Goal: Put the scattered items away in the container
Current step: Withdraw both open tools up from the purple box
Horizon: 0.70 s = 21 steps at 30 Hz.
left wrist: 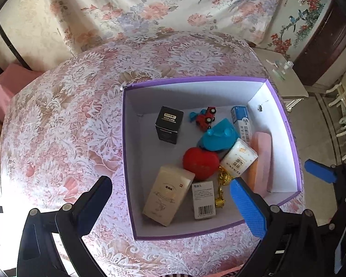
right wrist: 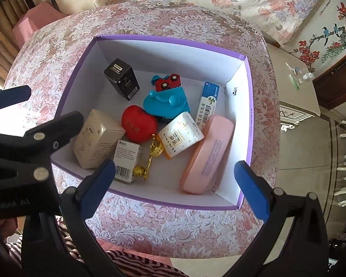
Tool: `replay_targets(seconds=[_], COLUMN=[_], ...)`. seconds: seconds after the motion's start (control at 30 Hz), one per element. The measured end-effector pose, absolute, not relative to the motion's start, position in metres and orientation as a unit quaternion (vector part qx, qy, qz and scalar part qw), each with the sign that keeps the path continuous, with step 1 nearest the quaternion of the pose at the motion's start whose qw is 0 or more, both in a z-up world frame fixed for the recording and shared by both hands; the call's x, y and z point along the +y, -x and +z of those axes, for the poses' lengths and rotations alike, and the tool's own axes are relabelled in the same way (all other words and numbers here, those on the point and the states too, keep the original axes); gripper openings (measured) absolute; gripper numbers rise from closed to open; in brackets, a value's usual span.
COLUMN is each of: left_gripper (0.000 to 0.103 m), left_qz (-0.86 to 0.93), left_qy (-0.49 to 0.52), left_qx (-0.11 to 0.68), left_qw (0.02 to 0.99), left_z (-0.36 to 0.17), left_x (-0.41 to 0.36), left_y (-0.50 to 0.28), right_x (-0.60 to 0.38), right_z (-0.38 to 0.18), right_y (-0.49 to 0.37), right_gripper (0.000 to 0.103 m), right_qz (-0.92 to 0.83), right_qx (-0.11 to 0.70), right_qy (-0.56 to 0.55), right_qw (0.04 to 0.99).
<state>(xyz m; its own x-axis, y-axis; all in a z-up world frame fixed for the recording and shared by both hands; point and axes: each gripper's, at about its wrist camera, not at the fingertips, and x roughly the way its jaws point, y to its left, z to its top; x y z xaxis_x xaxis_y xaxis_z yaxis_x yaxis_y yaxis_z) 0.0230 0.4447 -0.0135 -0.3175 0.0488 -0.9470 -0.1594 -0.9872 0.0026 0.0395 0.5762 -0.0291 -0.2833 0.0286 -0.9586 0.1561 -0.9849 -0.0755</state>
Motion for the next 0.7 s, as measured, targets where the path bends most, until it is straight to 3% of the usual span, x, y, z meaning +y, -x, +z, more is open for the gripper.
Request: replay_targets(seconds=[0.47,0.7], left_gripper=[0.103,0.103], left_qz=[0.801,0.799], left_qy=[0.589,0.596], left_qx=[0.063,0.031], left_qw=[0.08,0.075], left_z=[-0.012,-0.019], left_x=[0.459,0.454], left_y=[-0.025,-0.024], right_x=[0.579,0.581], right_z=[-0.025,-0.03], right_y=[-0.039,-0.043], right_gripper=[0.102,0.102], right_qz=[-0.802,-0.799], right_qx=[0.075,0.073], right_qy=[-0.591,-0.595], right_qw=[0.043,0.047])
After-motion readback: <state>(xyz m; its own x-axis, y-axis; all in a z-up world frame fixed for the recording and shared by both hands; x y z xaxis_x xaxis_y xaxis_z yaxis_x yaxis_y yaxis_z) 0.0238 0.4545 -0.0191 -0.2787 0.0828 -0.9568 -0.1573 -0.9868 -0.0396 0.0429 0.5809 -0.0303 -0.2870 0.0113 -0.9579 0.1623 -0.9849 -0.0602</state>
